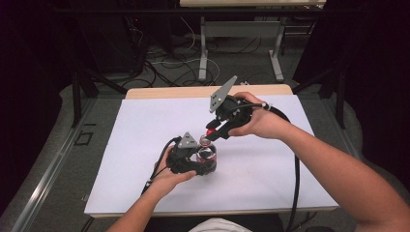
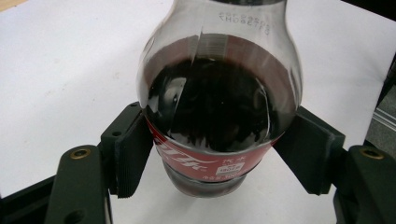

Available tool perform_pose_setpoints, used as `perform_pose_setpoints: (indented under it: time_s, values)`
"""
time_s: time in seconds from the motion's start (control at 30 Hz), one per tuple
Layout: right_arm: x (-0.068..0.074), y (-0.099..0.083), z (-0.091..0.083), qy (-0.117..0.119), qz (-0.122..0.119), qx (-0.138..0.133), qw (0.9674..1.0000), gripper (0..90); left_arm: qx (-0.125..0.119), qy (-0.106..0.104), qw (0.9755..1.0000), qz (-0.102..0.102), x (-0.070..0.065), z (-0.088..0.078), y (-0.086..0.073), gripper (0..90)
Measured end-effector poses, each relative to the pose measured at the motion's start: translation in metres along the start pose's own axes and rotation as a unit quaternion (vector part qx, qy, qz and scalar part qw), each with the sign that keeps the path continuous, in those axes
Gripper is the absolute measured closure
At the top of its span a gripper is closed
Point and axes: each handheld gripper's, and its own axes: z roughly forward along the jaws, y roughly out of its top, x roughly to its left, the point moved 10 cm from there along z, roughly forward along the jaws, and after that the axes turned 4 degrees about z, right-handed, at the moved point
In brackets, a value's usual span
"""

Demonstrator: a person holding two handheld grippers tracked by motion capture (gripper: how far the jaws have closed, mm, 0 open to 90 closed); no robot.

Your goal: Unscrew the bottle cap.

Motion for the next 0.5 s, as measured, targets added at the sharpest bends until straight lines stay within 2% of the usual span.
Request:
perform_pose_setpoints:
  time_s: [0.07,0.1,0.17,0.23,0.27,0.3,0.37,0.47,0.5]
  values:
    - [0.0,-0.003,0.001,-0.009,0.011,0.002,0.9999,61.6,-0.001,0.003,1.0,0.0,0.003,0.0,0.0,31.3]
    - [-0.002,-0.005,0.001,-0.009,0.008,-0.002,0.9999,61.6,0.002,0.003,1.0,-0.003,0.003,0.0,-0.001,31.3]
    - [-0.002,-0.008,0.002,-0.013,0.026,-0.002,0.9996,61.6,0.003,0.004,1.0,-0.007,0.005,0.0,-0.002,31.3]
    - [-0.007,-0.012,0.003,-0.025,0.03,-0.007,0.9992,61.6,0.004,0.004,0.9999,-0.011,0.006,0.0,-0.002,31.3]
    - [-0.007,-0.014,0.003,-0.032,0.044,-0.006,0.9985,61.6,-0.002,0.004,0.9997,-0.023,0.006,0.001,-0.001,31.3]
    - [-0.009,-0.016,0.004,-0.033,0.048,-0.011,0.9983,61.6,0.004,0.006,0.9999,-0.012,0.009,0.0,-0.002,31.3]
    - [-0.012,-0.022,0.006,-0.047,0.053,-0.011,0.9975,61.6,0.001,0.008,0.9998,-0.016,0.012,0.0,-0.002,31.3]
    - [-0.013,-0.031,0.01,-0.046,0.074,-0.012,0.9961,61.6,0.002,0.012,0.9996,-0.024,0.017,-0.001,-0.003,31.3]
    - [-0.015,-0.034,0.012,-0.052,0.072,-0.015,0.996,61.6,0.002,0.014,0.9997,-0.021,0.02,-0.001,-0.003,31.3]
